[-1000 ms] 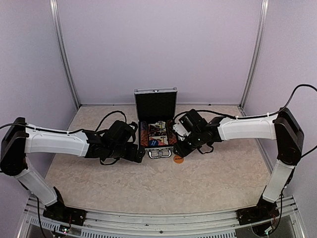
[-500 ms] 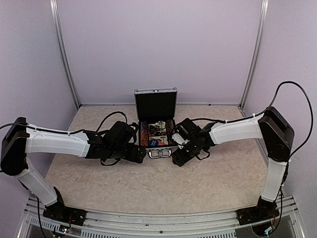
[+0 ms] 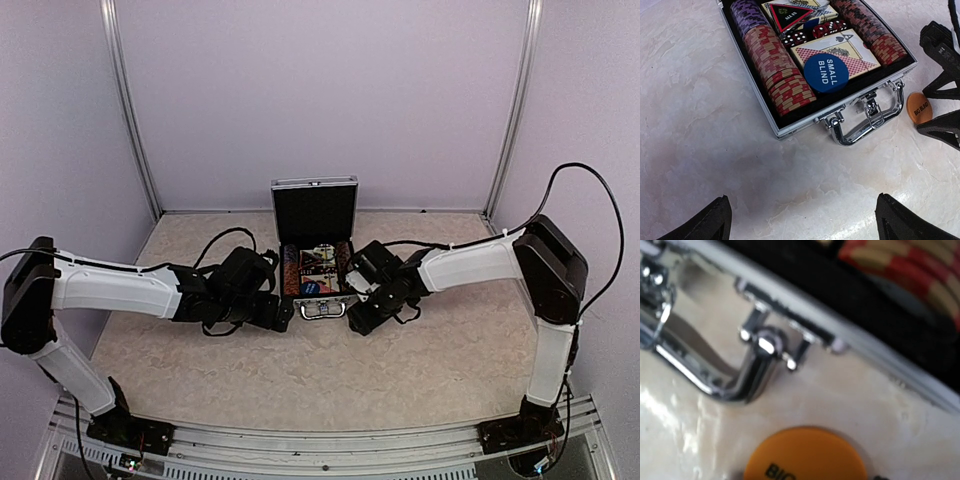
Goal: Pack up texas hold em set
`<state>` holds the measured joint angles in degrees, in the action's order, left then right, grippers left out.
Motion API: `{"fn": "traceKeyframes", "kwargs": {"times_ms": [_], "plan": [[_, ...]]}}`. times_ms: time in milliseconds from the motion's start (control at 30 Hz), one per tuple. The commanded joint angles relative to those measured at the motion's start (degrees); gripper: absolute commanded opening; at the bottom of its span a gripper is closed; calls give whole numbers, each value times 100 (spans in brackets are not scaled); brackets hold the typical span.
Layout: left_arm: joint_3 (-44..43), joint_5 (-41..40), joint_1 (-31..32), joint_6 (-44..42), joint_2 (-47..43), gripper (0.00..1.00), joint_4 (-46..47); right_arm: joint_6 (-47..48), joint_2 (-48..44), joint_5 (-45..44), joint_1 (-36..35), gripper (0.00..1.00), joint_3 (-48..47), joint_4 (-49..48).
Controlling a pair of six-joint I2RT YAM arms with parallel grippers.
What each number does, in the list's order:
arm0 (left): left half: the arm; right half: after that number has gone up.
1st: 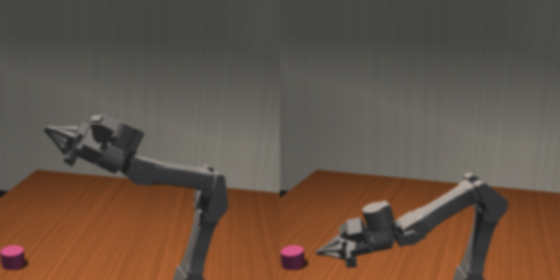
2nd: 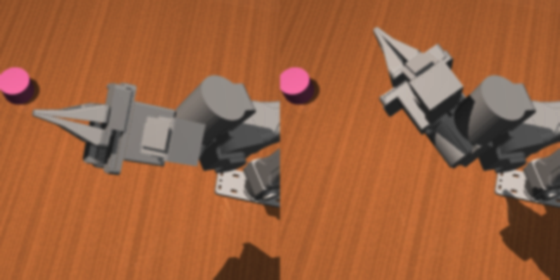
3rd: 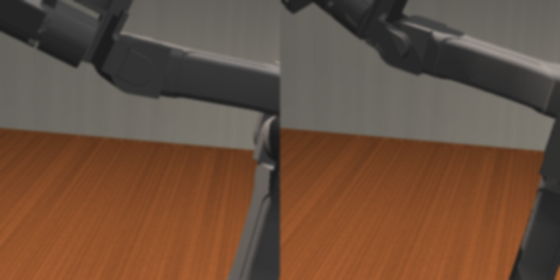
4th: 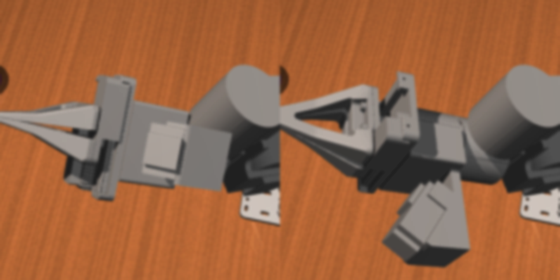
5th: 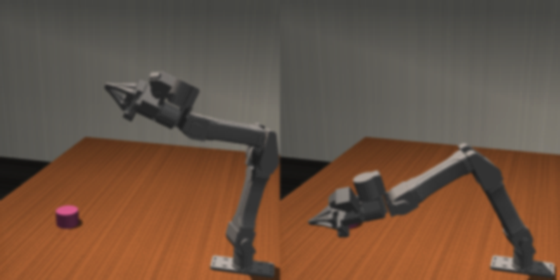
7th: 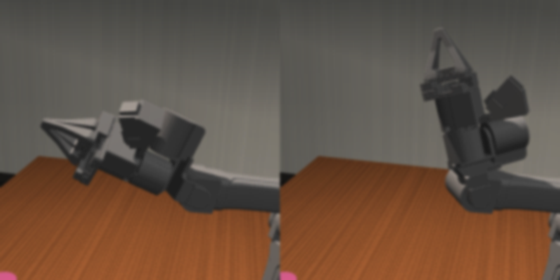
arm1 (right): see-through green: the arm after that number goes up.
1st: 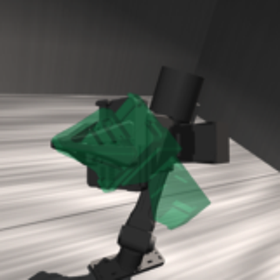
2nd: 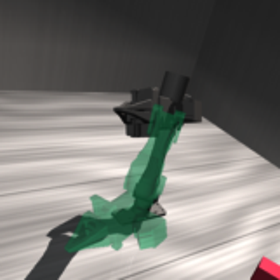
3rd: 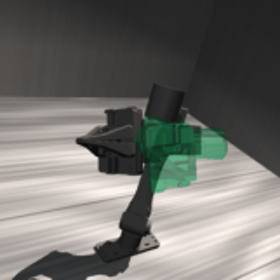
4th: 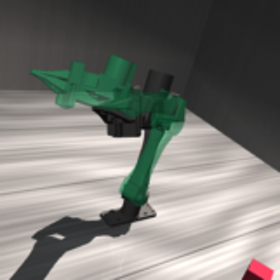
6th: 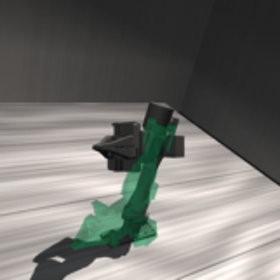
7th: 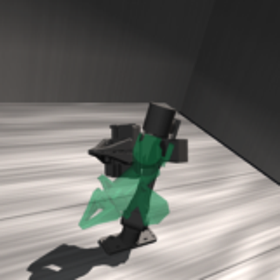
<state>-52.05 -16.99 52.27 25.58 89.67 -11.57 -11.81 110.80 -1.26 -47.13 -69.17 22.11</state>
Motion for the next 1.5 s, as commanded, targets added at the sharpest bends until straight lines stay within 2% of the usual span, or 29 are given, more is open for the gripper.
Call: {"fn": "traceKeyframes", "kwargs": {"times_ms": [0, 133, 400, 767, 1467], "plan": [[66, -94, 45, 61, -72, 99, 86, -59, 299, 117, 25, 59, -43, 39], [77, -95, 46, 53, -56, 99, 102, -32, 300, 117, 20, 50, -43, 30], [83, -94, 45, 43, -20, 99, 109, 17, 42, 117, -2, 44, -9, 21], [20, -41, 46, 52, 94, 99, 137, 30, -556, -4, -69, 43, -53, 106], [-42, -12, 50, 52, 190, 99, 117, 9, -620, -2, -85, 43, -27, 98]]}}
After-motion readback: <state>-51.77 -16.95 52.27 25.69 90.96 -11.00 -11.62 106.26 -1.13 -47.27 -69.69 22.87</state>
